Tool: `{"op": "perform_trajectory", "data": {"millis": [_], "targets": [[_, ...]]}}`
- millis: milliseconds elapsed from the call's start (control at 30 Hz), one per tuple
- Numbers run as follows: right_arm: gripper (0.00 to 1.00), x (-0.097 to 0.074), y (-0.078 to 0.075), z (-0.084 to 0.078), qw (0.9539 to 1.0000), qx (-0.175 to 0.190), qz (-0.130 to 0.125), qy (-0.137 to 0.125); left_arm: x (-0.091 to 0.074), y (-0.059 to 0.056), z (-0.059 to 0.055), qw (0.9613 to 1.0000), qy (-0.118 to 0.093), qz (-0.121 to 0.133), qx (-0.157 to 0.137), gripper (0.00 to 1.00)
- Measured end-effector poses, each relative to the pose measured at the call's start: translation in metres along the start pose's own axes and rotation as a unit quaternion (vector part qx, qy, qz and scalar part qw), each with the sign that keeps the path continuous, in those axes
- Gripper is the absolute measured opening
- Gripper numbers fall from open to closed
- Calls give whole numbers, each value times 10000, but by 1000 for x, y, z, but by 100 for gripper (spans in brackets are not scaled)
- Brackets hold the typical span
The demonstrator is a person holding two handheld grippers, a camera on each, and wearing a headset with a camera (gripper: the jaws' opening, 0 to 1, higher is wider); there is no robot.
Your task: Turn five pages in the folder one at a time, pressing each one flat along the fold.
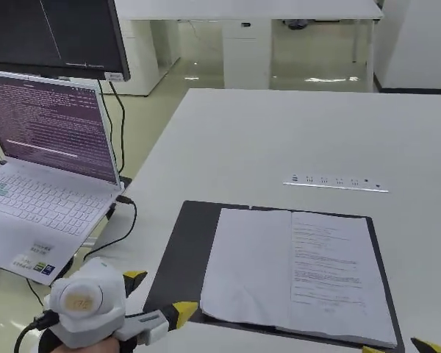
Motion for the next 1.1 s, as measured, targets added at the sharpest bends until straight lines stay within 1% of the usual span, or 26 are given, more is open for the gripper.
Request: {"op": "perform_trajectory", "data": {"millis": [100,167,300,367,533,567,667,700,833,967,1100], "targets": [[63,-4,1,-2,10000,42,-21,-24,-1,-3,-2,9999,60,3,147,71],[63,-6,1,-4,10000,74,-67,1,-2,-2,0,9999,47,-5,150,72],[64,-9,3,-8,9999,143,-68,42,-3,-1,1,9999,13,-28,104,73],[64,-11,3,-8,9999,135,-78,69,-1,-2,0,9999,64,-64,141,73],[63,-14,3,-5,9996,260,-111,-39,6,-6,-3,9995,181,-192,199,74],[63,-14,4,-4,9996,264,-109,-45,8,-6,-2,9993,206,-217,217,74],[63,-15,2,-2,9996,271,-106,-56,14,-6,0,9992,189,-264,213,74],[63,-15,2,-2,9996,270,-100,-51,16,-8,4,9993,169,-278,203,73],[63,-15,1,-3,9995,299,-114,-10,24,-13,8,9988,168,-398,242,73],[62,-16,1,-5,9994,317,-126,35,34,-20,7,9974,264,-567,353,73],[62,-17,2,-5,9994,313,-128,47,43,-29,9,9961,283,-719,425,72]]}}
Point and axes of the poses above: the centre of the closed fingertips' face, and the gripper's own axes: x roughly forward along the fingers, y roughly to its left, z roughly out of its top, the point moved 8 cm from there along -x, roughly backward along the fingers, and after that the axes turned 4 degrees about -y, right-handed, at the moved point
